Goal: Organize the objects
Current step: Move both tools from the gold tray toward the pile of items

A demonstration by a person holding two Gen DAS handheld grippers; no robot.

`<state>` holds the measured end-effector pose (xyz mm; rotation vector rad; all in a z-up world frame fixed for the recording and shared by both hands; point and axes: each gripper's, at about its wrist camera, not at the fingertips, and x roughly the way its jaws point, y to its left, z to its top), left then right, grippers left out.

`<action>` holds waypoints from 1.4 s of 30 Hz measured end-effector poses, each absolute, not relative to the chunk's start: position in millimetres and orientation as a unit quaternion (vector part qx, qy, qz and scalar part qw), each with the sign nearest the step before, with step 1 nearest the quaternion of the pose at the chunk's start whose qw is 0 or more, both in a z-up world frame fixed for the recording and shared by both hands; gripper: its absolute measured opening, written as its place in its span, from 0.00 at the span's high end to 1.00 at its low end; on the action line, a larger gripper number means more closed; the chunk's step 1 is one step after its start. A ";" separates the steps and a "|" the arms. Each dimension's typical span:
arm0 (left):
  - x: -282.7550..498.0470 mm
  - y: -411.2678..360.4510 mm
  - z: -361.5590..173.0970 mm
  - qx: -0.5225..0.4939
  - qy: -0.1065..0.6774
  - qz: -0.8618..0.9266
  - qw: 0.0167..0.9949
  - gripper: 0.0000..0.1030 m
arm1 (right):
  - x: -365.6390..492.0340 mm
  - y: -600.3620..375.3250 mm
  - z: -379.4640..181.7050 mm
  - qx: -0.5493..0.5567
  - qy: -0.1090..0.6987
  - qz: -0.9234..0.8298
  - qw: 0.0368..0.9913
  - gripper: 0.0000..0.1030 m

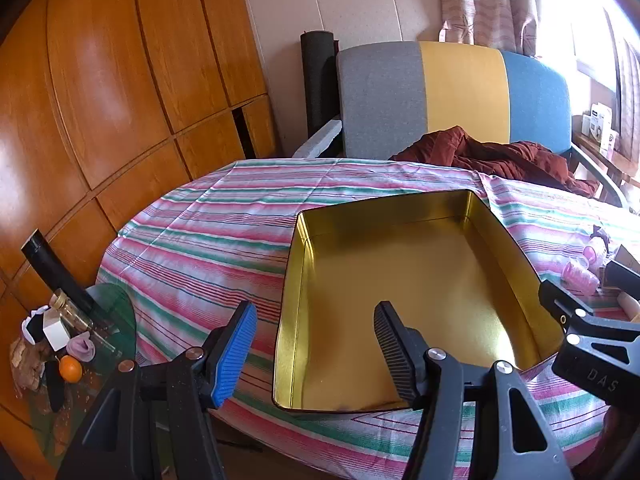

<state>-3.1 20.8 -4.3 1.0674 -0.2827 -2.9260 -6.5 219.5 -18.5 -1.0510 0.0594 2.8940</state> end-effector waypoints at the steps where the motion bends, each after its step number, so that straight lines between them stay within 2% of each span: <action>1: -3.0 21.8 -4.5 0.341 -0.091 -0.935 0.005 0.40 | -6.8 221.0 -19.0 -0.341 0.020 0.939 0.033 0.00; 9: -4.0 33.5 -6.7 0.346 -0.101 -0.933 -0.012 0.40 | -4.4 239.7 -19.7 -0.341 0.028 0.938 0.051 0.00; 14: -3.7 44.3 -7.4 0.354 -0.095 -0.928 -0.060 0.40 | 0.5 255.8 -18.5 -0.338 0.034 0.938 0.071 0.00; 20: 1.0 74.6 -8.3 0.346 -0.124 -0.925 -0.096 0.40 | 8.1 283.7 -16.6 -0.335 0.047 0.935 0.104 0.00; 24: -0.5 97.0 -12.4 0.362 -0.113 -0.911 -0.162 0.40 | 17.8 311.7 -11.1 -0.329 0.054 0.933 0.135 0.00; 28: -1.8 117.3 -17.3 0.397 -0.068 -0.882 -0.245 0.40 | 35.1 351.9 -0.4 -0.322 0.065 0.928 0.177 0.00; 33: 2.9 158.0 -25.0 0.407 -0.098 -0.858 -0.296 0.40 | 66.4 414.6 16.2 -0.316 0.084 0.914 0.239 0.00; 42: 11.3 221.1 -34.8 0.444 -0.097 -0.791 -0.409 0.40 | 127.9 494.4 29.7 -0.320 0.116 0.884 0.320 0.00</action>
